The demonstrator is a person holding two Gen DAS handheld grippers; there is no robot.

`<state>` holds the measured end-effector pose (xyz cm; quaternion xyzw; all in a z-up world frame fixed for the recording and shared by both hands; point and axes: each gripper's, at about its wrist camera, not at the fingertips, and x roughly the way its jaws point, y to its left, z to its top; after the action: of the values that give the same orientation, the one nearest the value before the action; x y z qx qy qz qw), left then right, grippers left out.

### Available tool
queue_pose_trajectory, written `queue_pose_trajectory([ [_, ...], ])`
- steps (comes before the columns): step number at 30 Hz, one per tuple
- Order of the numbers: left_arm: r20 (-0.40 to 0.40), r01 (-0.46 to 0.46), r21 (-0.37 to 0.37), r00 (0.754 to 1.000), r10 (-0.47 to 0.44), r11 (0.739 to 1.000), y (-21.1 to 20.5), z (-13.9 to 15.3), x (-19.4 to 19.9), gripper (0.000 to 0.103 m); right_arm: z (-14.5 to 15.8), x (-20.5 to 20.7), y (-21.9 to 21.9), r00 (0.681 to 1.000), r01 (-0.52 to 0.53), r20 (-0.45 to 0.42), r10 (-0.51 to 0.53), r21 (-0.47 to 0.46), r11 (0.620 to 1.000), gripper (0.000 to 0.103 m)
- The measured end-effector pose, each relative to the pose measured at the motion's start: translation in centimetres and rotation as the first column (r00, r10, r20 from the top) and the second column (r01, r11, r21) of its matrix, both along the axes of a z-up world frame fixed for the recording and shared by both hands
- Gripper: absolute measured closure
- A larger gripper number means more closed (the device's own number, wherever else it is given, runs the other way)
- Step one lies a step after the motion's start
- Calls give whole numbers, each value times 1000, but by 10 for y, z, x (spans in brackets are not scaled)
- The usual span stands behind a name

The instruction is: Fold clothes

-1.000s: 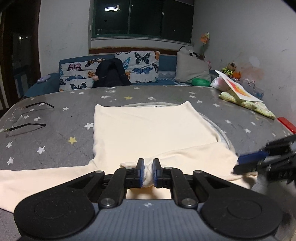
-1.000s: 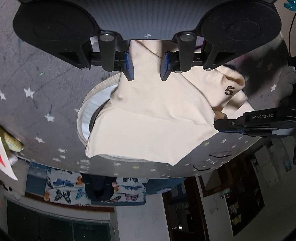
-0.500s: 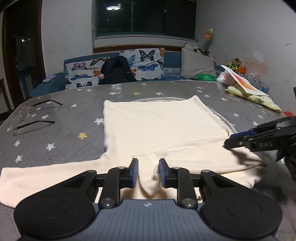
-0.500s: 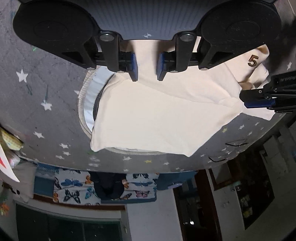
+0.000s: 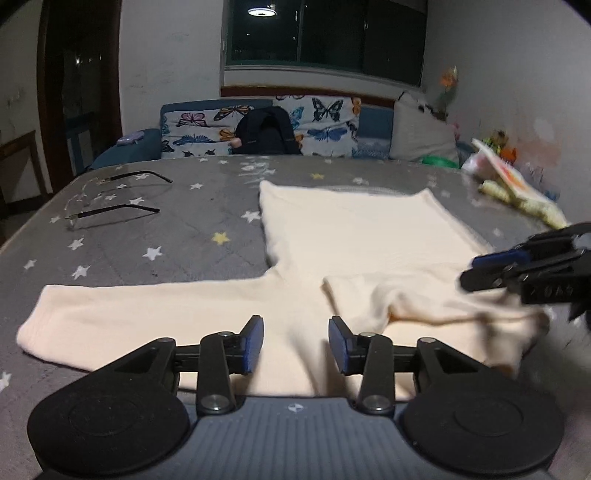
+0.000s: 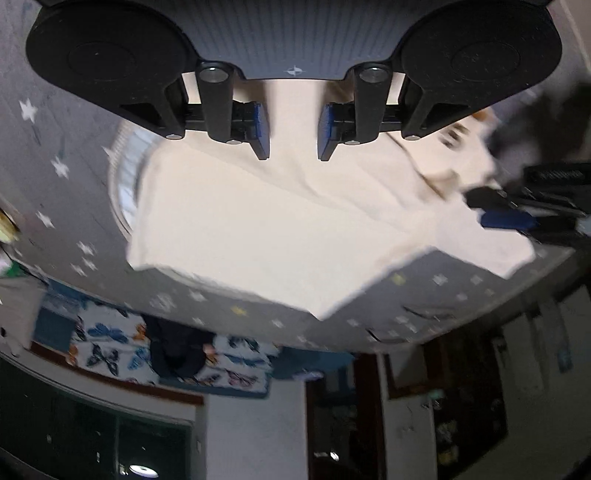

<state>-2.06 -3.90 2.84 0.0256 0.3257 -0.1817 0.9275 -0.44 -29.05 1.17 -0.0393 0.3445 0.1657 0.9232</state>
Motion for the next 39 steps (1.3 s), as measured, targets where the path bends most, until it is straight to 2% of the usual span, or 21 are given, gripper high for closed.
queue_pose_trajectory([
  [4, 11, 61, -23, 998, -61, 998, -15, 4, -1, 64, 4, 2, 19, 997, -73, -9, 74, 26, 997, 71],
  [9, 10, 129, -37, 992, -128, 991, -26, 1, -5, 64, -4, -1, 28, 995, -93, -37, 94, 27, 995, 70],
  [18, 13, 159, 9, 987, -160, 987, -30, -7, -10, 66, -8, 2, 49, 983, -181, -19, 182, 5, 983, 67],
  [19, 9, 156, 16, 988, -156, 988, -30, -9, -8, 66, -9, 4, 51, 983, -183, -17, 183, 1, 983, 70],
  [20, 6, 153, 21, 988, -153, 988, -31, -10, -7, 66, -10, 5, 52, 983, -182, -16, 182, -4, 983, 79],
  [22, 10, 151, 24, 988, -151, 988, -31, -11, -5, 67, -9, 8, 51, 984, -179, -16, 179, 10, 984, 90],
  [24, 20, 151, 34, 988, -152, 988, -32, -11, -3, 69, -4, 7, 47, 985, -173, -4, 173, 40, 984, 95],
  [25, 25, 153, 40, 988, -154, 987, -33, -12, -1, 72, -1, 6, 46, 985, -172, 5, 172, 53, 984, 96],
  [27, 35, 157, 52, 987, -158, 986, -36, -13, 3, 87, 6, 4, 43, 985, -175, 15, 174, 74, 982, 96],
  [28, 40, 158, 58, 986, -160, 986, -37, -14, 4, 91, 8, 4, 42, 984, -176, 20, 175, 80, 981, 96],
  [30, 68, 149, 76, 986, -154, 986, -39, -12, 5, 96, 10, 2, 41, 985, -175, 25, 174, 83, 981, 97],
  [35, 231, 102, 159, 963, -137, 982, -37, -2, -4, 96, 11, -3, 43, 981, -194, 25, 192, 103, 976, 98],
  [38, 250, 120, 242, 951, -181, 963, -36, -9, -15, 85, 6, -2, 46, 976, -214, -8, 216, 102, 971, 95],
  [39, 244, 132, 256, 950, -196, 958, -34, -11, -19, 85, 7, -2, 45, 976, -215, -10, 217, 109, 971, 95],
])
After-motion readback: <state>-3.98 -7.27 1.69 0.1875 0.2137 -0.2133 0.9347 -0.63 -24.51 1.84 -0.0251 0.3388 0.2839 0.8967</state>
